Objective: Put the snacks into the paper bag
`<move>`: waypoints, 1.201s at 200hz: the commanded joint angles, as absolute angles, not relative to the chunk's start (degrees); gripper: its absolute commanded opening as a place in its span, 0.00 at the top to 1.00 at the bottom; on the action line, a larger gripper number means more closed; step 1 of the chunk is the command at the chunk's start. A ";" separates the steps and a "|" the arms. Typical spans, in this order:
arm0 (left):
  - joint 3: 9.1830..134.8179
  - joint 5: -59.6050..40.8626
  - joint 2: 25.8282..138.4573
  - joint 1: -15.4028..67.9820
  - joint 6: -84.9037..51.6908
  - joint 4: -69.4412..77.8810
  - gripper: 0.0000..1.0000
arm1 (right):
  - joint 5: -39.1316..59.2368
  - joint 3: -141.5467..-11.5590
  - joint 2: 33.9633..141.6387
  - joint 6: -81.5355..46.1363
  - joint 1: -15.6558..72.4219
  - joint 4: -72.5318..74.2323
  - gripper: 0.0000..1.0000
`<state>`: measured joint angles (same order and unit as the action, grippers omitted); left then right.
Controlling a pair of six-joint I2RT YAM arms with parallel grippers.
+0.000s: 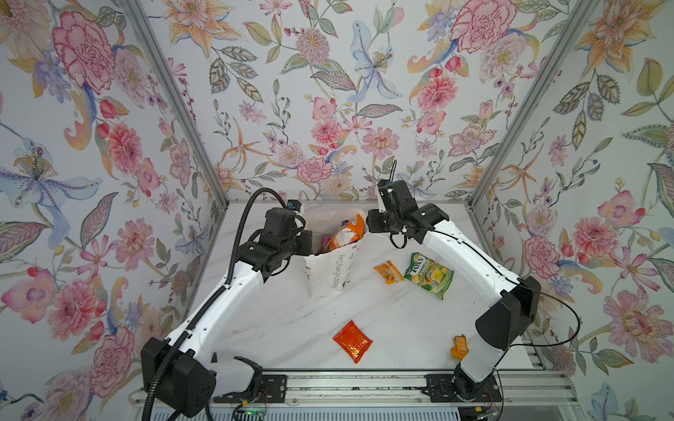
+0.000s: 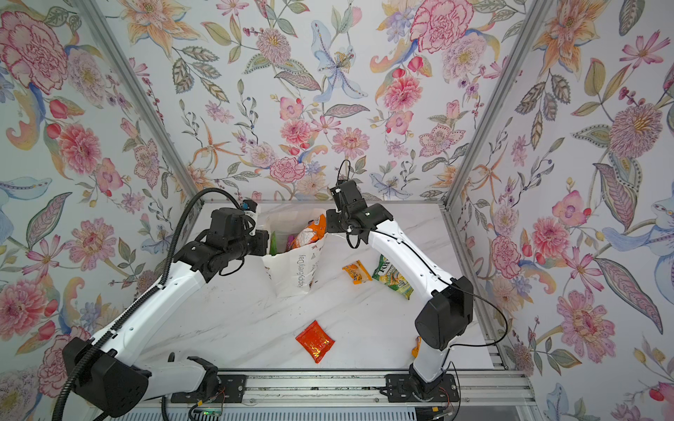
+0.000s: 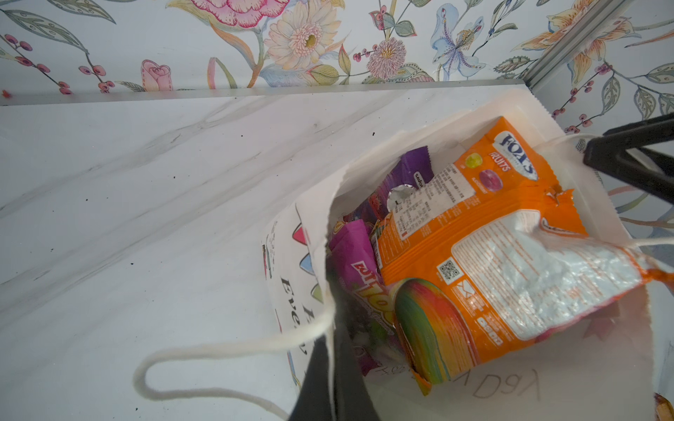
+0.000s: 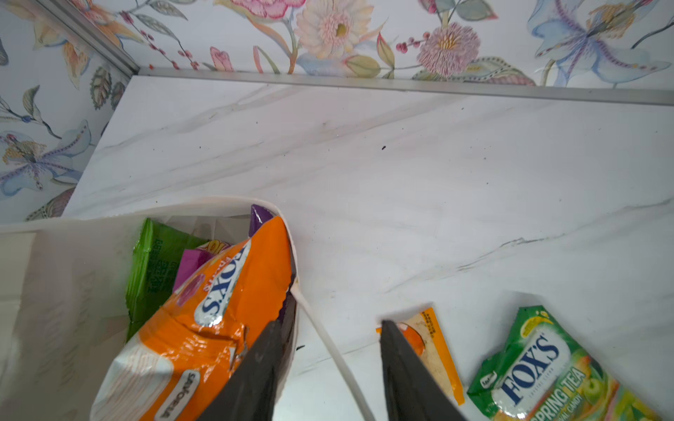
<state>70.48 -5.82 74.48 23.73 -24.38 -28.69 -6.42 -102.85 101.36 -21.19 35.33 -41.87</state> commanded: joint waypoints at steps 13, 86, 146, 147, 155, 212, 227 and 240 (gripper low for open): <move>70.84 -5.97 73.89 22.86 -22.77 -25.18 1.00 | -3.30 -105.52 103.63 -20.35 35.77 -45.84 0.56; 73.33 -5.98 76.16 23.21 -22.52 -27.89 1.00 | 2.67 -110.09 106.19 -19.83 36.69 -48.34 0.92; 82.55 -0.79 80.68 28.03 -21.40 -36.12 1.00 | 1.10 -117.11 100.68 -19.62 45.39 -48.14 1.00; 82.59 -0.74 80.68 28.08 -21.42 -36.17 1.00 | 0.90 -117.00 100.57 -19.61 45.42 -48.11 1.00; 83.03 -0.08 80.55 28.20 -21.44 -36.59 1.00 | -0.48 -115.56 99.26 -19.94 45.36 -47.64 1.00; 80.30 -0.36 78.64 28.69 -22.50 -35.16 1.00 | -3.35 -94.35 91.11 -25.31 38.34 -39.77 1.00; 79.72 -0.32 78.66 28.94 -22.20 -35.16 1.00 | -2.44 -90.94 89.78 -26.53 35.41 -37.93 1.00; 79.99 -0.37 78.97 29.03 -21.92 -35.53 1.00 | -1.88 -90.87 89.54 -26.56 35.02 -37.44 1.00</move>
